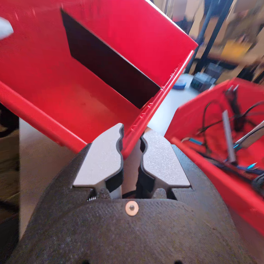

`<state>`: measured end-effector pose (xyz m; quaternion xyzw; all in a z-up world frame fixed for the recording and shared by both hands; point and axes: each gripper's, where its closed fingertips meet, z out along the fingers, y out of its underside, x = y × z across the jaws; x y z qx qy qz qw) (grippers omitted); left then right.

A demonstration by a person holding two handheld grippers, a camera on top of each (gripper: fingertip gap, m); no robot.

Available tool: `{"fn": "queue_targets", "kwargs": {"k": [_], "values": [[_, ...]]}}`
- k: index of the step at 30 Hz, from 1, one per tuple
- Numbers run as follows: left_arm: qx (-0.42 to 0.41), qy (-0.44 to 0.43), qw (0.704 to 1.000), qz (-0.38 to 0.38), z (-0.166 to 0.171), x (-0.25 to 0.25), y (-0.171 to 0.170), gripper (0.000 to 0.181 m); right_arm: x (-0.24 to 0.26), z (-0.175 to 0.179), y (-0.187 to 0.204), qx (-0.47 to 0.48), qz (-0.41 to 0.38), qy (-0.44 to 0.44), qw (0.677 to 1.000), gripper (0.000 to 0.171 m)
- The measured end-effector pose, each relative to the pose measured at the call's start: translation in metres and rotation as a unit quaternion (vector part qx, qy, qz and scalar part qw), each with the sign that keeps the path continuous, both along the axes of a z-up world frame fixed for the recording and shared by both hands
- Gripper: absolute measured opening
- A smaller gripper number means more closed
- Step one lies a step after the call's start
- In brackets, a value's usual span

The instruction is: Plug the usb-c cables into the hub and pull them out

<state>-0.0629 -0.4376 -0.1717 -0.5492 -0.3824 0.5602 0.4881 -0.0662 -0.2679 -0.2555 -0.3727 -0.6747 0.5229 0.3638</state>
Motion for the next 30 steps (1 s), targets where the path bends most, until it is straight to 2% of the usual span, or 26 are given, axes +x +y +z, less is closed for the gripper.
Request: {"fn": "queue_targets", "kwargs": {"k": [2, 5, 7, 9, 11, 13, 18, 22, 26, 30], "values": [[-0.010, 0.115, 0.993, 0.005, 0.042, 0.027, 0.008, 0.005, 0.008, 0.032, 0.004, 0.022, -0.016, 0.107, 0.994, 0.021], [0.028, 0.278, 0.960, -0.026, 0.086, 0.073, 0.028, 0.006, 0.032, 0.094, 0.030, -0.001, -0.046, 0.261, 0.964, 0.018], [0.066, 0.367, 0.927, -0.053, 0.100, 0.100, 0.048, 0.007, 0.060, 0.130, 0.057, 0.008, -0.077, 0.360, 0.930, 0.016], [0.116, 0.389, 0.906, -0.119, 0.103, 0.115, 0.080, 0.009, 0.091, 0.148, 0.095, 0.013, -0.131, 0.419, 0.898, 0.014], [0.169, 0.364, 0.893, -0.205, 0.102, 0.120, 0.122, 0.012, 0.120, 0.149, 0.139, -0.002, -0.181, 0.427, 0.886, 0.011], [0.186, 0.331, 0.886, -0.264, 0.095, 0.120, 0.171, 0.015, 0.142, 0.144, 0.186, 0.009, -0.228, 0.416, 0.880, 0.010], [0.154, 0.221, 0.876, -0.399, 0.064, 0.116, 0.315, 0.021, 0.183, 0.107, 0.314, 0.019, -0.352, 0.332, 0.875, 0.009], [0.101, 0.126, 0.873, -0.459, 0.030, 0.105, 0.416, 0.020, 0.210, 0.083, 0.398, -0.001, -0.438, 0.279, 0.854, 0.007], [0.100, 0.026, 0.873, -0.477, -0.012, 0.084, 0.477, 0.018, 0.206, 0.053, 0.448, 0.010, -0.478, 0.190, 0.858, 0.006], [0.072, -0.041, 0.876, -0.474, -0.044, 0.072, 0.506, 0.019, 0.197, 0.022, 0.475, 0.011, -0.492, 0.115, 0.863, 0.007]]}}
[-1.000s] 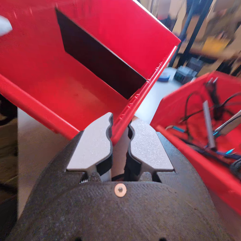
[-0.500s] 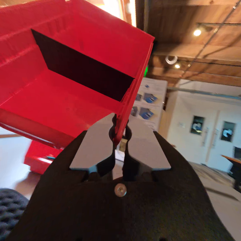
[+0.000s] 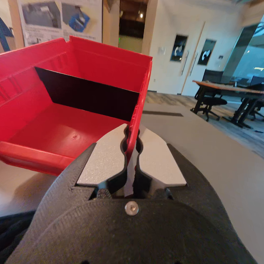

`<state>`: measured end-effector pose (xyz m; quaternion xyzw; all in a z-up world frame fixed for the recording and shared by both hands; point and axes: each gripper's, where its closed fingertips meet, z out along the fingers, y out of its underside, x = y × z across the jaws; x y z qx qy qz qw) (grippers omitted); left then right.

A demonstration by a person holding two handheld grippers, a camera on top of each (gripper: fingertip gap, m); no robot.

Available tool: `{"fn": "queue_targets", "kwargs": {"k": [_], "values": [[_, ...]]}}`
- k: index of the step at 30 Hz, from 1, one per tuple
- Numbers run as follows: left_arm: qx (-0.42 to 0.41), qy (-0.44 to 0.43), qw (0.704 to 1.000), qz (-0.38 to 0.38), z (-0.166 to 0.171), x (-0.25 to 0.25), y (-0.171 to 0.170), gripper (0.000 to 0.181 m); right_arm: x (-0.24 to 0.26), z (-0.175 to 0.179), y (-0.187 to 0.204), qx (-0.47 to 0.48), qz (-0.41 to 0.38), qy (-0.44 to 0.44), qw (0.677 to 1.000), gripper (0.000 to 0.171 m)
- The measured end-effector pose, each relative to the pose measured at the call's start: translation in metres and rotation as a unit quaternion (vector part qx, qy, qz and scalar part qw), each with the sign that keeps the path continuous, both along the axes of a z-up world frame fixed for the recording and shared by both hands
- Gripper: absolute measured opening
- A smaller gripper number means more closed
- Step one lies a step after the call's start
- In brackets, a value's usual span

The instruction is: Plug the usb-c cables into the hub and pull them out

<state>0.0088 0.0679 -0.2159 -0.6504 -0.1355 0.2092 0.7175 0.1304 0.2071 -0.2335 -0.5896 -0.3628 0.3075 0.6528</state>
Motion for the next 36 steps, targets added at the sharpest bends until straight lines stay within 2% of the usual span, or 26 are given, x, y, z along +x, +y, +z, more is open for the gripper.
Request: {"fn": "queue_targets", "kwargs": {"k": [8, 19, 24, 25, 28, 32, 36], "values": [[-0.046, -0.037, 0.998, -0.017, -0.035, -0.002, 0.014, 0.022, -0.005, -0.030, 0.014, -0.043, 0.010, -0.039, 0.998, 0.007], [-0.067, -0.079, 0.993, -0.056, -0.050, 0.000, 0.018, 0.031, -0.009, -0.037, 0.020, -0.060, 0.002, -0.055, 0.997, 0.006], [-0.069, -0.126, 0.985, -0.092, -0.055, 0.004, 0.020, 0.037, -0.006, -0.030, 0.022, -0.046, -0.007, -0.026, 0.999, 0.004], [-0.066, -0.132, 0.984, -0.102, -0.053, 0.006, 0.020, 0.043, -0.004, -0.026, 0.021, -0.044, -0.004, -0.009, 0.999, 0.006], [-0.005, -0.085, 0.992, -0.099, -0.023, 0.005, 0.009, 0.052, 0.008, -0.006, 0.022, -0.042, 0.005, 0.092, 0.995, 0.022], [0.090, 0.029, 0.992, -0.080, 0.023, 0.011, -0.023, 0.053, 0.026, 0.030, 0.011, -0.018, 0.063, 0.220, 0.973, 0.070], [0.117, 0.097, 0.988, -0.032, 0.038, 0.007, -0.065, 0.058, 0.023, 0.047, -0.018, 0.025, 0.137, 0.252, 0.958, 0.096]]}}
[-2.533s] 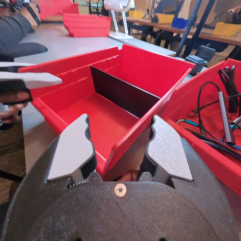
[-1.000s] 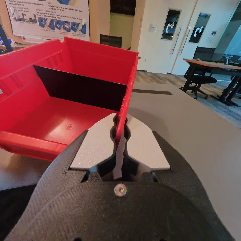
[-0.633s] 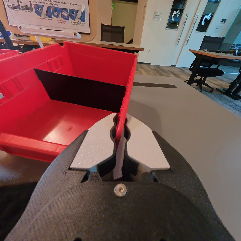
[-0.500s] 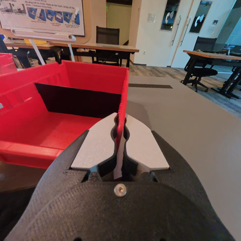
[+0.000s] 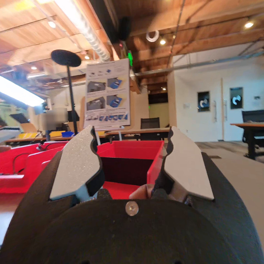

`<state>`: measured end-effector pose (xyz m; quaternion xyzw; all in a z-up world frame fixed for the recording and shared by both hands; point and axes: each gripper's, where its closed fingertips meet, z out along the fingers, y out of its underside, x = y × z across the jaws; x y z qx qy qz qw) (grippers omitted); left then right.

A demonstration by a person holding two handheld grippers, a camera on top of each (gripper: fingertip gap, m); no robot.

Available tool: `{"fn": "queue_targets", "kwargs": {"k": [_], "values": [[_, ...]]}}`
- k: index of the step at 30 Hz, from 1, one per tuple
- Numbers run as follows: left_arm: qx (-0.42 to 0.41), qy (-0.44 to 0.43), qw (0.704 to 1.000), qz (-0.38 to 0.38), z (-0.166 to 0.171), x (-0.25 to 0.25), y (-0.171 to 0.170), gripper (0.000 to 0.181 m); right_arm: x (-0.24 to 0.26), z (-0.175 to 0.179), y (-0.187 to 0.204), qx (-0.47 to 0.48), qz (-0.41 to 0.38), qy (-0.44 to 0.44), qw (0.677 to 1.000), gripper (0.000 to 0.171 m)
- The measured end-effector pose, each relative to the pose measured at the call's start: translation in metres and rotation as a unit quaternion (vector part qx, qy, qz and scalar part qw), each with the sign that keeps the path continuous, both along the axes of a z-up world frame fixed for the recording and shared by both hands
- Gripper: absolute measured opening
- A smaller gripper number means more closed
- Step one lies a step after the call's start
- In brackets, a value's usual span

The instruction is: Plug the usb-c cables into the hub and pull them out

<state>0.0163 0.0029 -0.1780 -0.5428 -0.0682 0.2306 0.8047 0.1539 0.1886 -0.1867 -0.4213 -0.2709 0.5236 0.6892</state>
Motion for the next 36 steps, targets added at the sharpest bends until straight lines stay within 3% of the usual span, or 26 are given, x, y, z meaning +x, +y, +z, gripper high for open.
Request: {"fn": "queue_targets", "kwargs": {"k": [4, 7, 11, 14, 18, 23, 27, 29, 33, 36], "values": [[0.025, 0.017, 0.999, 0.042, 0.004, -0.007, -0.045, 0.060, -0.025, -0.010, -0.051, 0.124, 0.060, -0.063, 0.988, 0.097], [0.008, 0.053, 0.995, 0.080, 0.002, -0.013, -0.067, 0.060, -0.043, -0.033, -0.087, 0.238, 0.070, -0.153, 0.957, 0.091], [-0.127, 0.078, 0.979, 0.137, -0.035, -0.038, -0.078, 0.060, -0.056, -0.056, -0.107, 0.337, 0.045, -0.226, 0.913, 0.074], [-0.185, 0.074, 0.973, 0.114, -0.055, -0.043, -0.080, 0.059, -0.068, -0.079, -0.120, 0.377, 0.070, -0.288, 0.877, 0.071], [-0.269, 0.041, 0.958, 0.095, -0.079, -0.051, -0.067, 0.059, -0.080, -0.108, -0.124, 0.415, 0.076, -0.371, 0.827, 0.071], [-0.374, -0.007, 0.923, 0.086, -0.112, -0.060, -0.059, 0.062, -0.084, -0.112, -0.118, 0.373, 0.095, -0.401, 0.831, 0.062], [-0.411, -0.066, 0.905, 0.088, -0.125, -0.072, -0.063, 0.064, -0.088, -0.128, -0.120, 0.391, 0.101, -0.449, 0.797, 0.055], [-0.430, -0.089, 0.893, 0.102, -0.132, -0.082, -0.069, 0.064, -0.089, -0.127, -0.120, 0.392, 0.098, -0.447, 0.798, 0.051], [-0.531, -0.036, 0.833, 0.151, -0.158, -0.100, -0.086, 0.066, -0.089, -0.127, -0.119, 0.396, 0.086, -0.446, 0.798, 0.044], [-0.525, 0.051, 0.827, 0.195, -0.156, -0.116, -0.098, 0.053, -0.091, -0.128, -0.116, 0.386, 0.080, -0.455, 0.799, 0.044]]}}
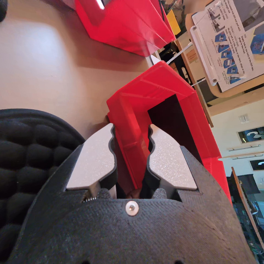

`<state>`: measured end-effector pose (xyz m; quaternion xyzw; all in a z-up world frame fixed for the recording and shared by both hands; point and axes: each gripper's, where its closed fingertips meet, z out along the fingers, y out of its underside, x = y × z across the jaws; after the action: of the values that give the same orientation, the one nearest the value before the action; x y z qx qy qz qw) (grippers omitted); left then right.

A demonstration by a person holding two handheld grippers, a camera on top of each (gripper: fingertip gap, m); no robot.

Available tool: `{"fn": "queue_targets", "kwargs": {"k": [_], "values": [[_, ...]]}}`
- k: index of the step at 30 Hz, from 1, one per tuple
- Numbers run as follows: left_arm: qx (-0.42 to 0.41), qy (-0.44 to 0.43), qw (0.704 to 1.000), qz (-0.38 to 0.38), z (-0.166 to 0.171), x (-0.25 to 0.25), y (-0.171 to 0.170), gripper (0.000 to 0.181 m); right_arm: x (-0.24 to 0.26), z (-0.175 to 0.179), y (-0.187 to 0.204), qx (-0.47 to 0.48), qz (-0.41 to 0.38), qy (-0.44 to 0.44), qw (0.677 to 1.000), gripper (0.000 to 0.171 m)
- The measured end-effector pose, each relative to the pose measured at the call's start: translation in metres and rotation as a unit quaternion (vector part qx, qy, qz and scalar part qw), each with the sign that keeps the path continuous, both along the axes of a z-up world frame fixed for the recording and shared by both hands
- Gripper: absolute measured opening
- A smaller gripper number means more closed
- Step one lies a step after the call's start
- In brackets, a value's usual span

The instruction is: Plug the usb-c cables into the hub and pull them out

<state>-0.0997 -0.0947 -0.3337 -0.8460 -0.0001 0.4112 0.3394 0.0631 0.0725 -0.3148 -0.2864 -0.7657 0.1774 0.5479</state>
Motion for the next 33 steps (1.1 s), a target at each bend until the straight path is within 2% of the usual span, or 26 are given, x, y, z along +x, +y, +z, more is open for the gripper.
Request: {"fn": "queue_targets", "kwargs": {"k": [7, 10, 13, 20, 27, 33], "values": [[-0.022, -0.041, 0.999, 0.001, -0.002, 0.003, -0.034, 0.053, -0.004, -0.010, 0.017, 0.005, -0.039, -0.076, 0.996, 0.038], [-0.051, -0.048, 0.997, 0.013, -0.003, 0.001, -0.051, 0.051, -0.002, -0.012, 0.040, 0.026, -0.066, -0.112, 0.991, 0.037], [-0.051, -0.051, 0.997, 0.014, -0.003, 0.000, -0.066, 0.051, 0.010, -0.013, 0.080, 0.049, -0.120, -0.139, 0.982, 0.039], [-0.058, -0.057, 0.996, 0.045, -0.003, 0.003, -0.112, 0.051, 0.057, -0.014, 0.136, 0.020, -0.175, -0.129, 0.976, 0.042], [-0.056, -0.026, 0.997, 0.055, -0.002, 0.020, -0.157, 0.050, 0.123, -0.014, 0.158, 0.037, -0.220, -0.155, 0.963, 0.041], [-0.103, -0.019, 0.992, 0.065, -0.002, 0.034, -0.207, 0.046, 0.179, -0.015, 0.166, 0.034, -0.195, -0.218, 0.956, 0.039]]}}
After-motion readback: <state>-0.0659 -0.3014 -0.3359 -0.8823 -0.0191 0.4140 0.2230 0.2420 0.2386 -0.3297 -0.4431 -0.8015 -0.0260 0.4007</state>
